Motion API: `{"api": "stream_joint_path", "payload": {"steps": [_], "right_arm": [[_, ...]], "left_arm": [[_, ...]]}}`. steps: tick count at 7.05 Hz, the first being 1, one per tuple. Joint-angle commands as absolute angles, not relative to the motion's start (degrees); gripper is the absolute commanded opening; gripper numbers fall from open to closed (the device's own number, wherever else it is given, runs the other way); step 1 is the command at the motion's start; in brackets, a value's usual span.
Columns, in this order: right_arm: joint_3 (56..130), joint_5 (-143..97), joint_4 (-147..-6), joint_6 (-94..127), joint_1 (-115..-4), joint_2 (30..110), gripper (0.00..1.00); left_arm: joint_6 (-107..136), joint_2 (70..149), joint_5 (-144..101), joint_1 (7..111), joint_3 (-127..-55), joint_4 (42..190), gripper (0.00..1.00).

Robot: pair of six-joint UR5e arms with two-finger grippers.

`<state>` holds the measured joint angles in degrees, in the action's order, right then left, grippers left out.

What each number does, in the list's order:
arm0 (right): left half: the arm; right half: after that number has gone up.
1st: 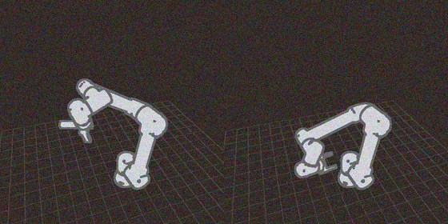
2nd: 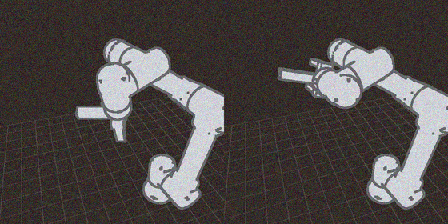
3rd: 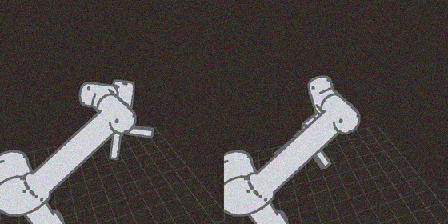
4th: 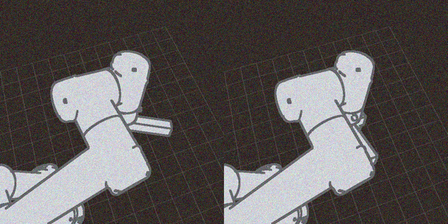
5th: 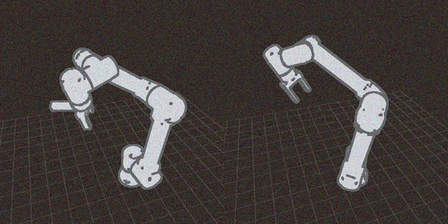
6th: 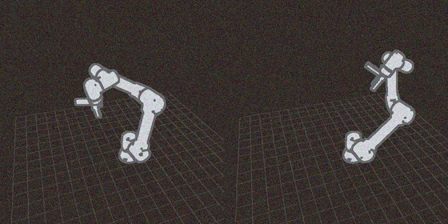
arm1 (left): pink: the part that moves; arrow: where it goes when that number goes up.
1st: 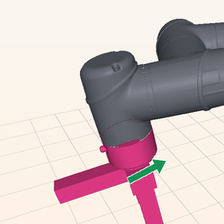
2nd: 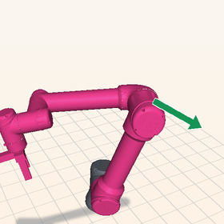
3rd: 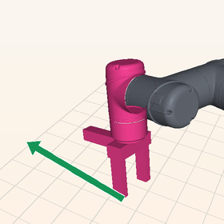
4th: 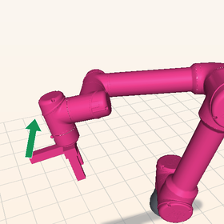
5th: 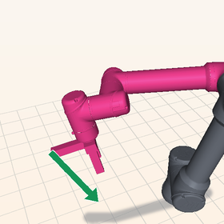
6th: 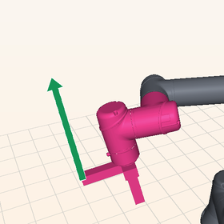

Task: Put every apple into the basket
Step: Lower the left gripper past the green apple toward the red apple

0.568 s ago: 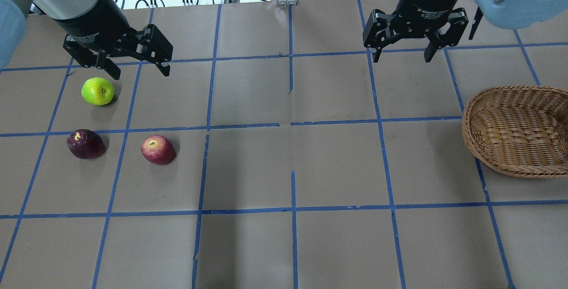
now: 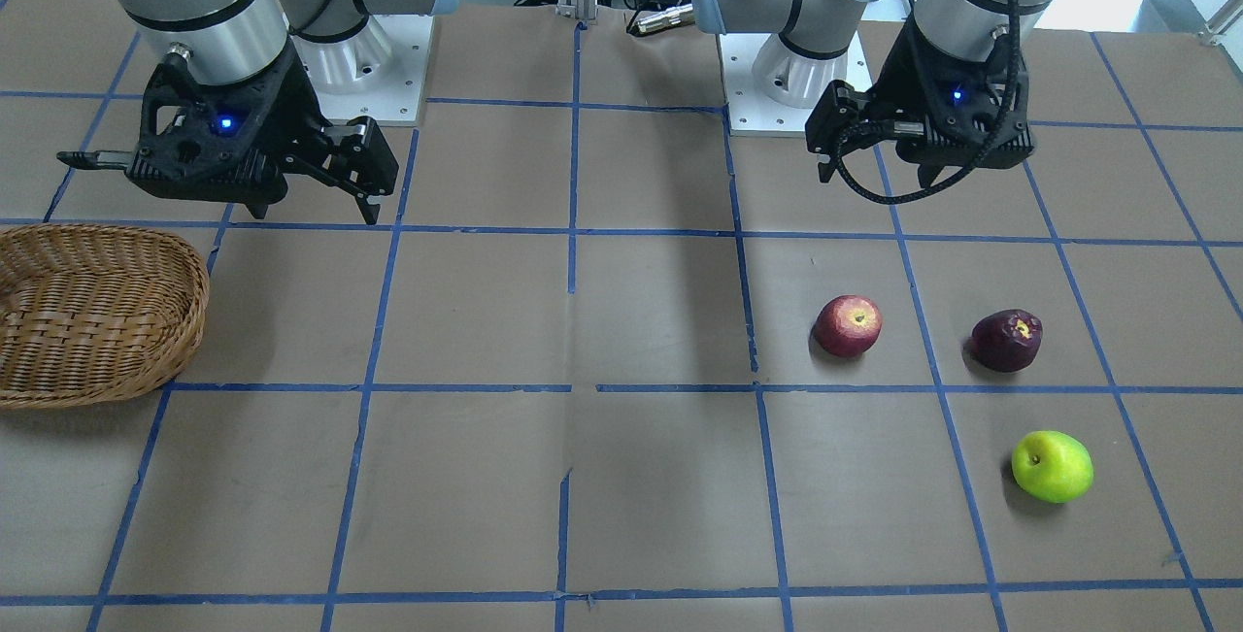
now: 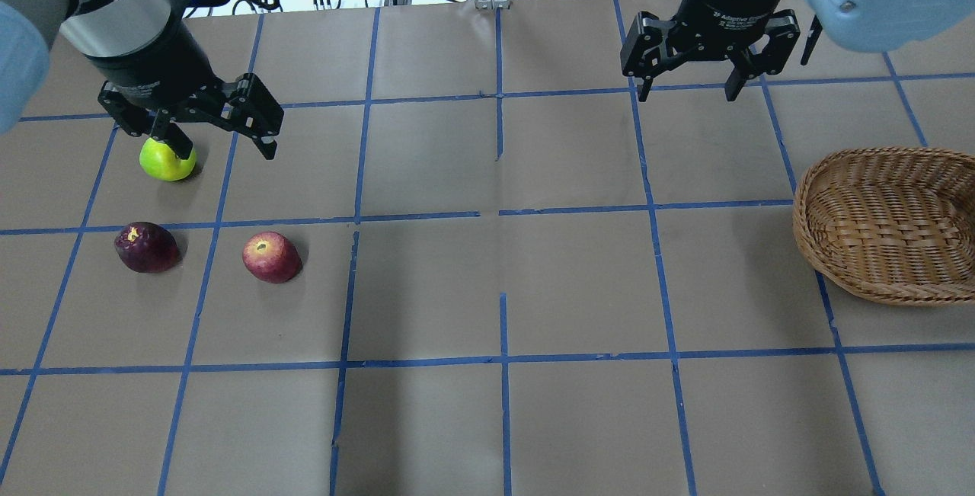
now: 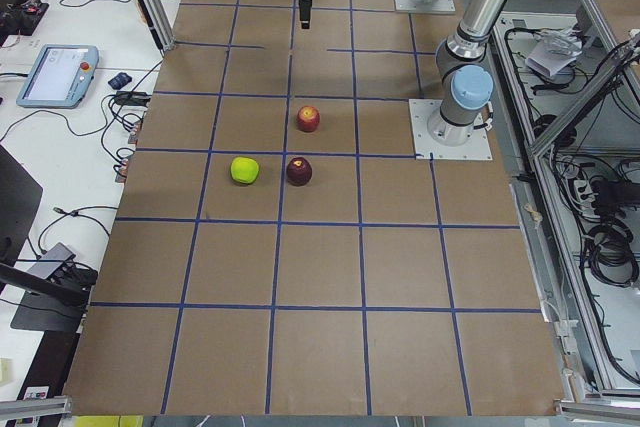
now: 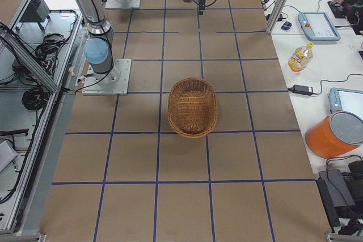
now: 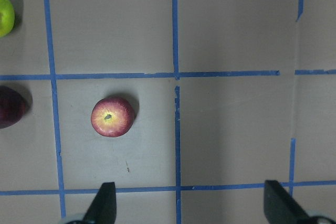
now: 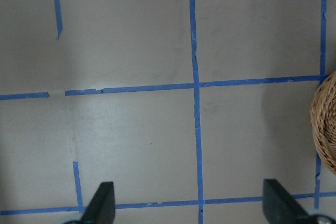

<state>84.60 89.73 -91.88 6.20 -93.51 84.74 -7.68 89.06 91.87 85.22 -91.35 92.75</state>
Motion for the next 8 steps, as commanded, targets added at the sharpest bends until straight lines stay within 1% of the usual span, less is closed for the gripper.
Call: {"api": "stream_joint_path", "payload": {"steps": [1,2,4,5,7,8], "right_arm": [[84.99,89.82,-94.31,5.98,-93.52,84.64,1.00],[85.08,89.74,-94.57,5.98,-93.52,84.55,1.00],[85.17,89.74,-94.66,6.24,-93.52,84.55,1.00],[85.17,89.74,-94.66,6.24,-93.52,84.64,1.00],[85.17,89.74,-94.66,6.33,-93.52,84.64,1.00],[85.17,89.74,-94.66,6.42,-93.52,84.64,1.00]], "left_arm": [[-10.19,93.05,92.99,79.83,-94.11,89.41,1.00],[-10.63,94.82,93.08,79.72,-98.22,81.99,1.00],[-10.63,98.07,92.99,79.54,-109.54,65.57,1.00],[-10.81,99.30,93.25,79.54,-113.86,59.74,1.00],[-11.08,100.80,92.99,79.37,-117.06,56.43,1.00],[-11.51,101.59,93.08,79.19,-119.33,52.51,1.00]]}}
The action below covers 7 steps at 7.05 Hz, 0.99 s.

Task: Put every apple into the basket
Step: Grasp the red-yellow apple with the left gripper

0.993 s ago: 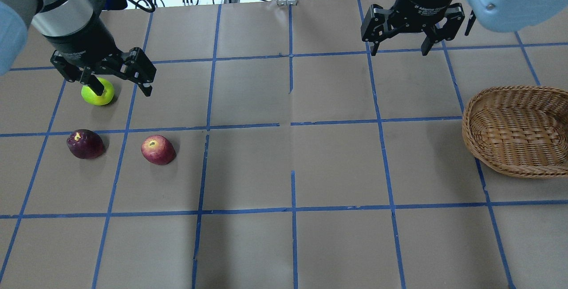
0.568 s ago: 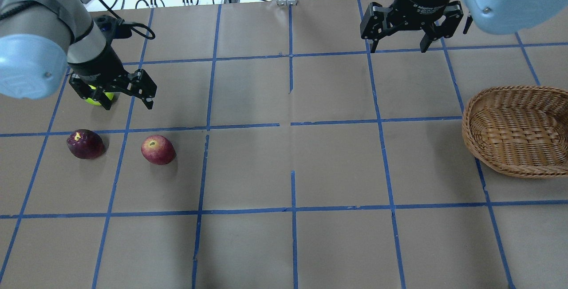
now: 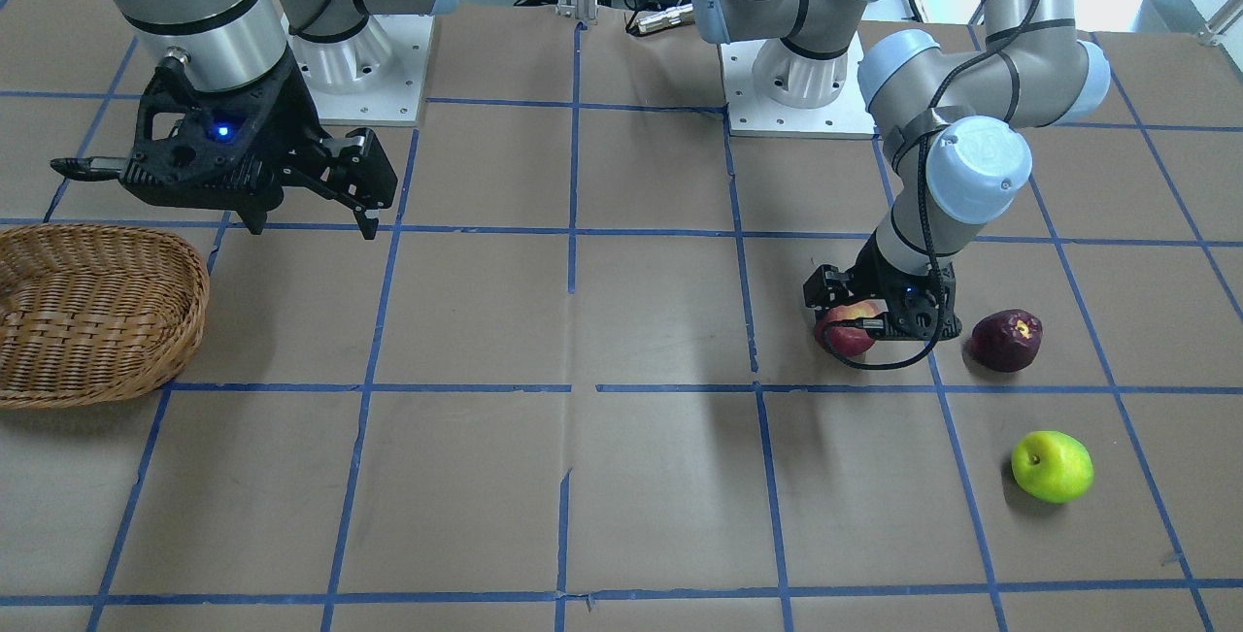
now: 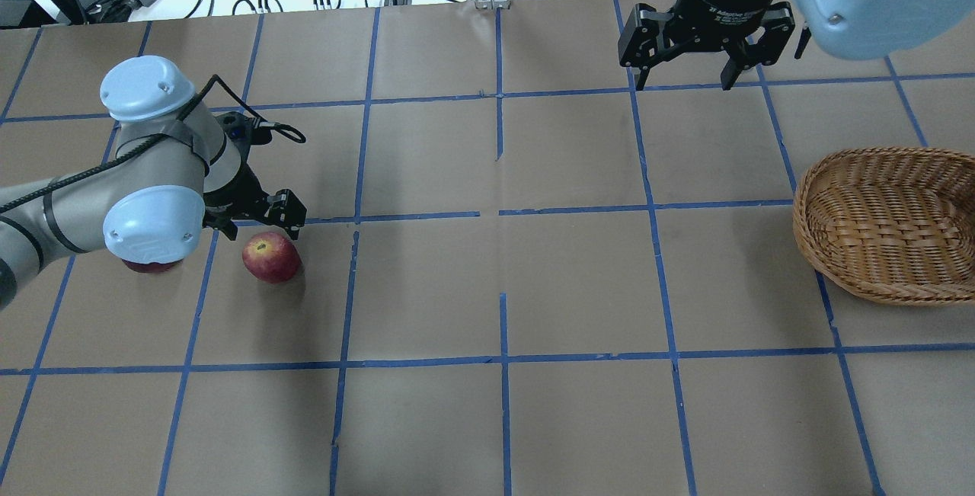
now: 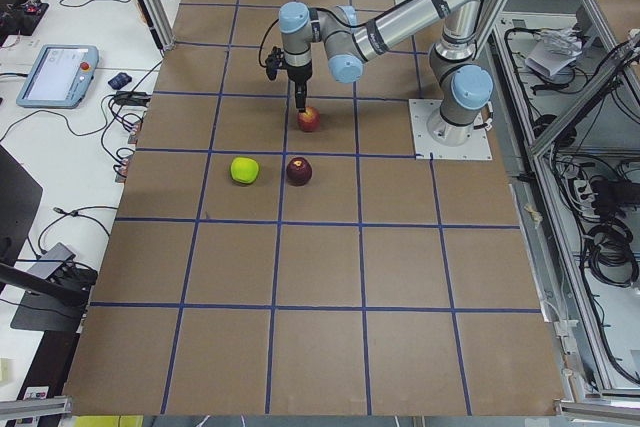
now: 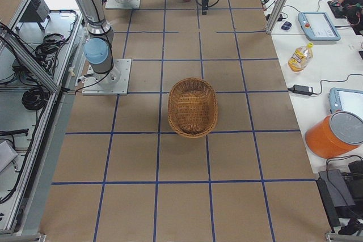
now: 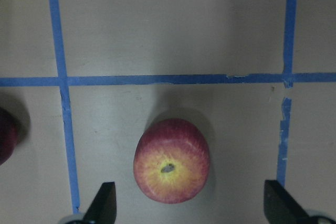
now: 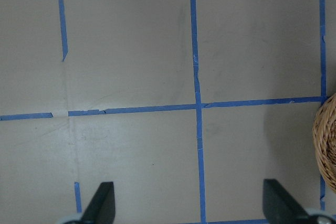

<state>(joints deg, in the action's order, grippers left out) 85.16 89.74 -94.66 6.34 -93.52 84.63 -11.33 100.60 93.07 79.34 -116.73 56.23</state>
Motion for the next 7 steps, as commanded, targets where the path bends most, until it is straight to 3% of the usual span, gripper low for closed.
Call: {"api": "stream_joint_path", "payload": {"steps": [1,7], "right_arm": [[85.17,89.74,-94.66,6.42,-93.52,84.55,1.00],[85.17,89.74,-94.66,6.50,-93.52,84.64,1.00]], "left_arm": [[-11.77,102.47,93.16,79.19,-121.62,48.21,1.00],[-12.65,103.98,93.34,78.84,-122.17,45.53,1.00]]}}
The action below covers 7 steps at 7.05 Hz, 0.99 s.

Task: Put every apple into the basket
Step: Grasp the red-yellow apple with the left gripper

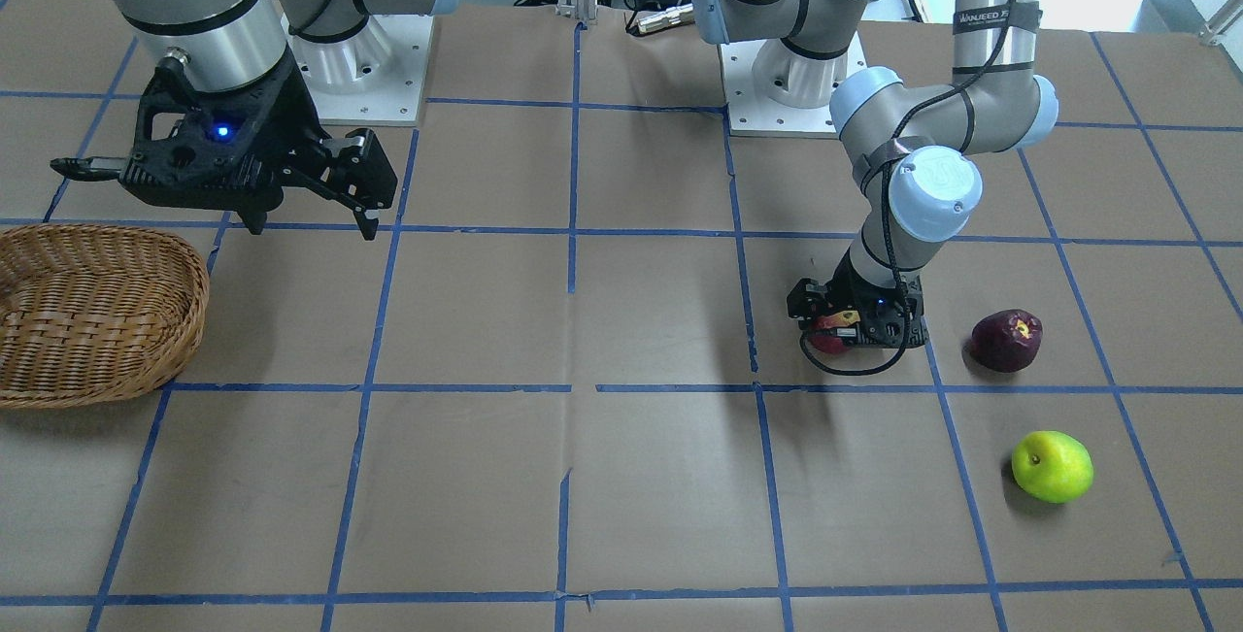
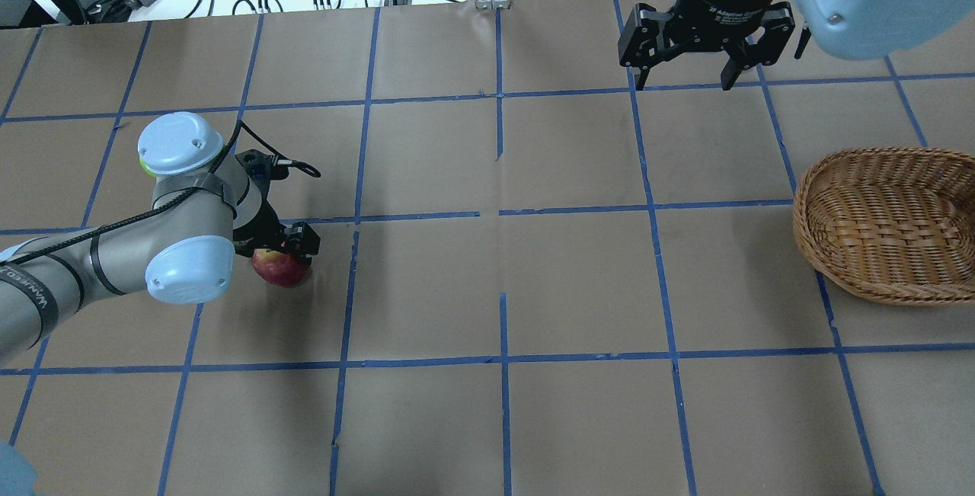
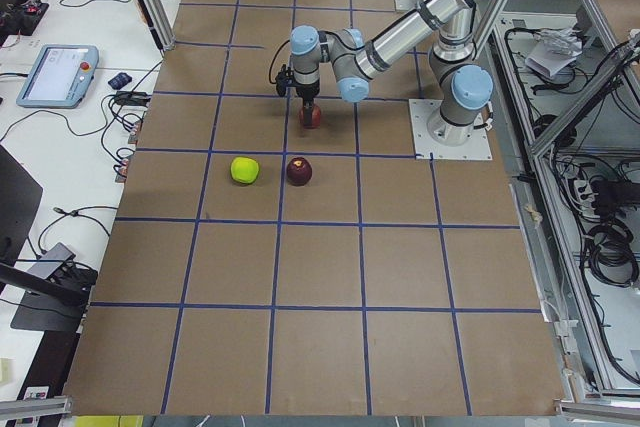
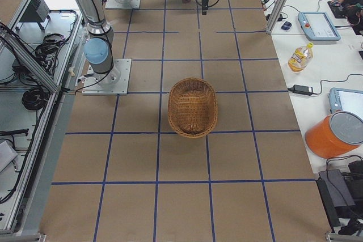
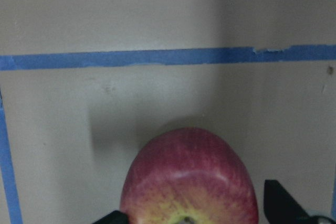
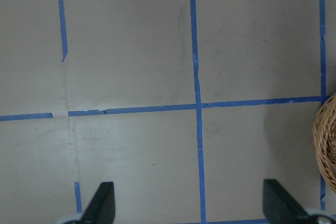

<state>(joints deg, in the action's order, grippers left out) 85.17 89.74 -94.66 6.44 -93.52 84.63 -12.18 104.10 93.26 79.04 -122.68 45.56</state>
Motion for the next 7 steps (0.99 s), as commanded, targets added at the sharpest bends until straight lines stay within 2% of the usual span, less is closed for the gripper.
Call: {"api": "stream_joint_path", "payload": {"steps": [1,3,4,5,6,7], "right_arm": [[85.17,89.74,-94.66,6.50,-93.52,84.64,1.00],[85.17,89.74,-94.66,6.50,-93.52,84.64,1.00],[85.17,89.74,-94.66,6.50,-93.52,84.64,1.00],[85.17,89.74,-94.66,6.50,-93.52,84.64,1.00],[85.17,89.74,-94.66,6.59,-93.52,84.64,1.00],[85.17,89.74,-94.66,6.59,-93.52,84.64,1.00]], "left_arm": [[-13.09,104.32,93.34,76.75,-122.78,44.92,1.00],[-13.02,104.68,92.90,75.06,-123.05,44.38,1.00],[-12.83,105.03,92.64,75.06,-123.13,44.38,0.97],[-13.01,105.12,90.98,75.15,-123.05,44.47,0.56],[-12.83,103.81,90.36,75.93,-122.70,45.43,0.21],[-11.61,102.32,88.00,76.98,-121.74,47.18,0.16]]}}
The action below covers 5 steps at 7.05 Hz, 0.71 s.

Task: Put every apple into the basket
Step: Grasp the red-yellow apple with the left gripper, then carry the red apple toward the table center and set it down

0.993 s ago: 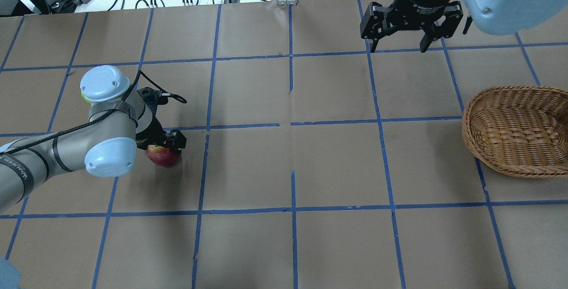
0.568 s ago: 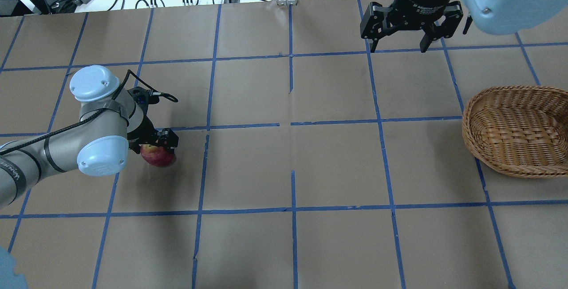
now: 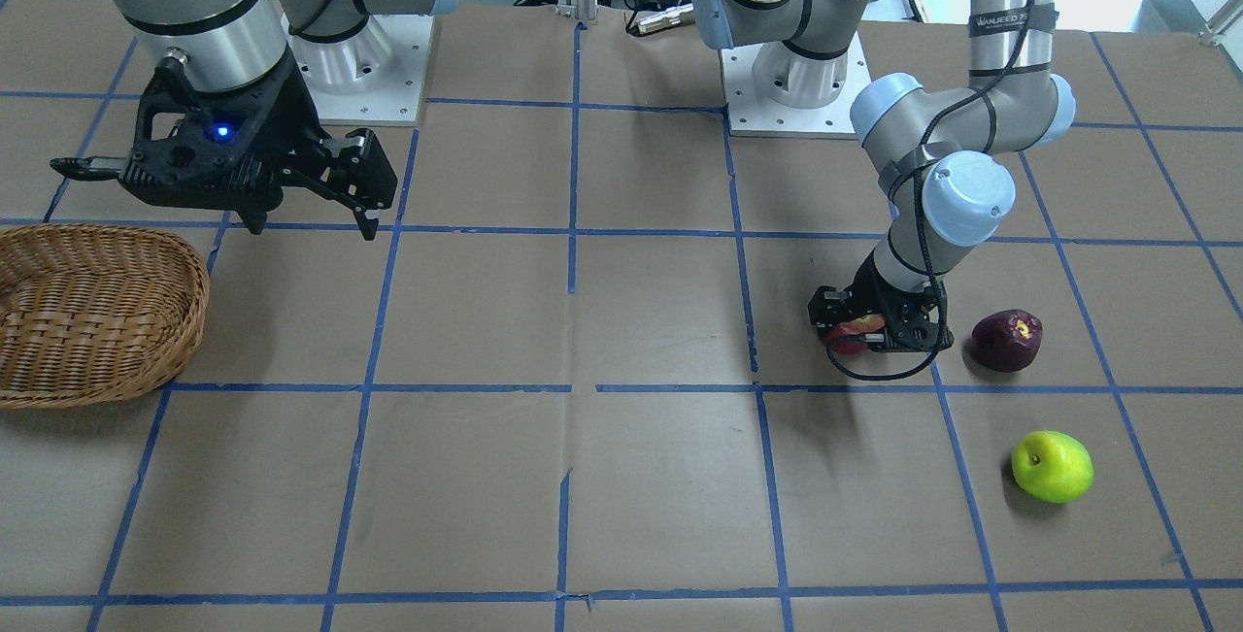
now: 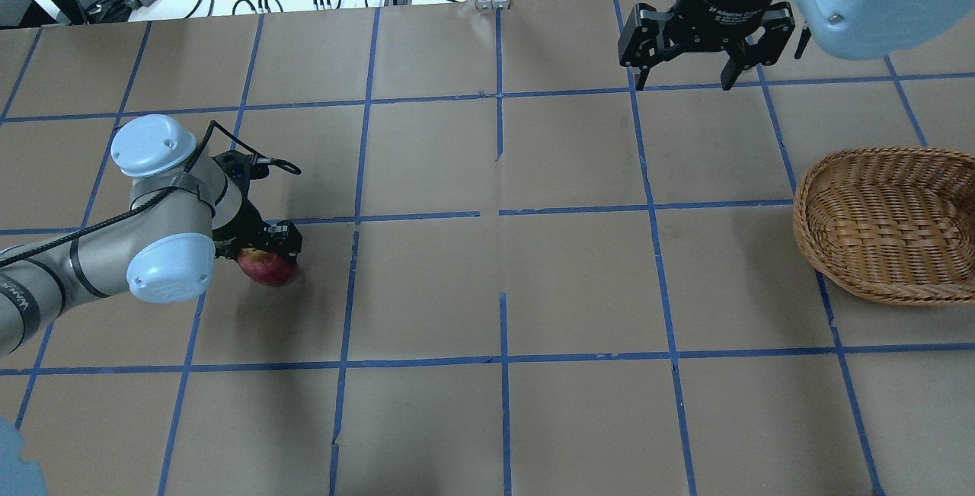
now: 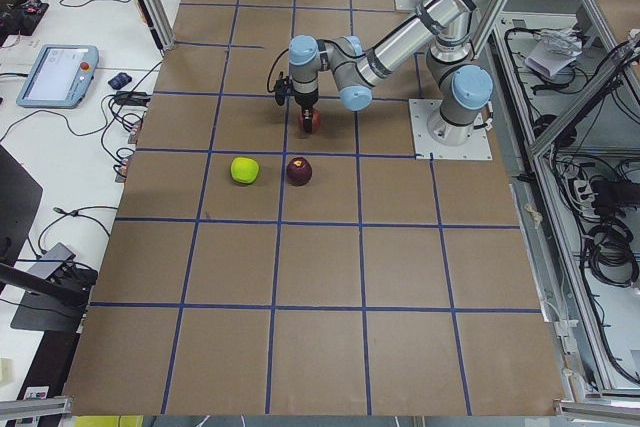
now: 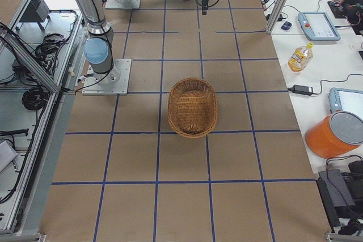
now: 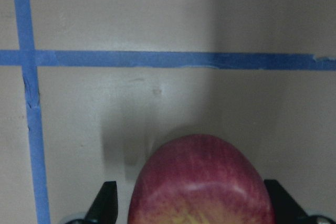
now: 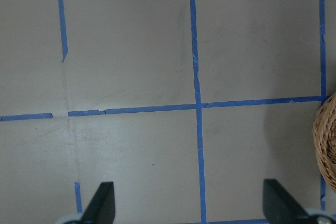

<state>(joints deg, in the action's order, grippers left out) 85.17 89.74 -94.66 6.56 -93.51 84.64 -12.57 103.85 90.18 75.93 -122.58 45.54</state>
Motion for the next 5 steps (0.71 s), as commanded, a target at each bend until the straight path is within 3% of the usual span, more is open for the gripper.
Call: {"api": "stream_joint_path", "payload": {"steps": [1,5], "right_arm": [[85.17,89.74,-94.75,6.59,-93.52,84.64,1.00],[85.17,89.74,-94.75,6.24,-93.52,84.55,1.00]], "left_arm": [[-5.60,101.35,84.76,80.30,-120.68,48.68,0.13],[21.21,108.60,80.98,106.31,-108.23,46.16,0.12]]}}
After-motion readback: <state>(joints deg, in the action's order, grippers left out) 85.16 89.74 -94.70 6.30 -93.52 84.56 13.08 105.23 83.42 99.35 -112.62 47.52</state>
